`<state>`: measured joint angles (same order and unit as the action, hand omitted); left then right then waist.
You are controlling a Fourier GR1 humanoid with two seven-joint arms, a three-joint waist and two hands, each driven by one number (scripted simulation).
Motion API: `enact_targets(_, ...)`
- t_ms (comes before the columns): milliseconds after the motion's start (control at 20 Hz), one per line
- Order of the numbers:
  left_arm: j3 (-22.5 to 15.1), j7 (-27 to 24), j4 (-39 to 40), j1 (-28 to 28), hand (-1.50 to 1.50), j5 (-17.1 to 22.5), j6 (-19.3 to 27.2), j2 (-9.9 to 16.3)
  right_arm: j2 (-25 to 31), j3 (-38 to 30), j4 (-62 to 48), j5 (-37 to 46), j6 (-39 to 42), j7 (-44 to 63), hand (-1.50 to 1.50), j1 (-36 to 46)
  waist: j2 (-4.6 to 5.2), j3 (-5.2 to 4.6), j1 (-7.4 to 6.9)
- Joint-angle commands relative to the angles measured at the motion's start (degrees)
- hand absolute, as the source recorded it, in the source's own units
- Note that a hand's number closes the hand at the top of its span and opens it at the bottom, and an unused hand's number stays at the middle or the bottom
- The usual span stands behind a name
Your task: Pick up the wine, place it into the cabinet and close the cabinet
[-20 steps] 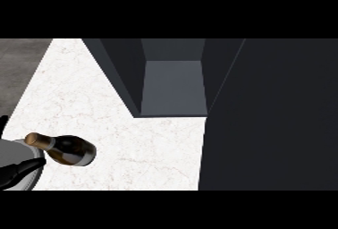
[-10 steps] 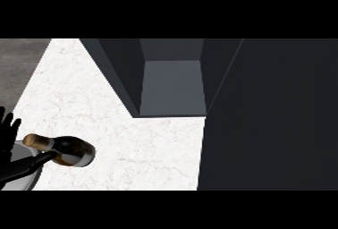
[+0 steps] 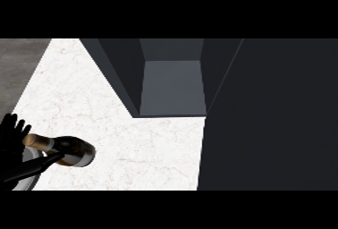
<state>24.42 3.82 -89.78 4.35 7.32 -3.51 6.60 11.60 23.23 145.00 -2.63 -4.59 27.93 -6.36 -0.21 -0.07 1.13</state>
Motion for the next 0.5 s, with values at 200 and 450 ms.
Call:
enact_targets(200, 1.0, -8.88, 13.74, -2.61, -1.5, 0.42, -2.97, 0.54, 3.1, -0.78, 15.73, -1.89, 0.76, 4.21, -1.5, -5.6, -0.01, 0.0, 0.58)
enact_targets(450, -0.15, -12.59, 17.34, -1.42, -1.5, 0.02, -5.58, 0.34, 1.11, -0.91, 13.07, -1.71, -1.09, 4.88, -1.5, -2.18, 0.1, 0.0, -0.27)
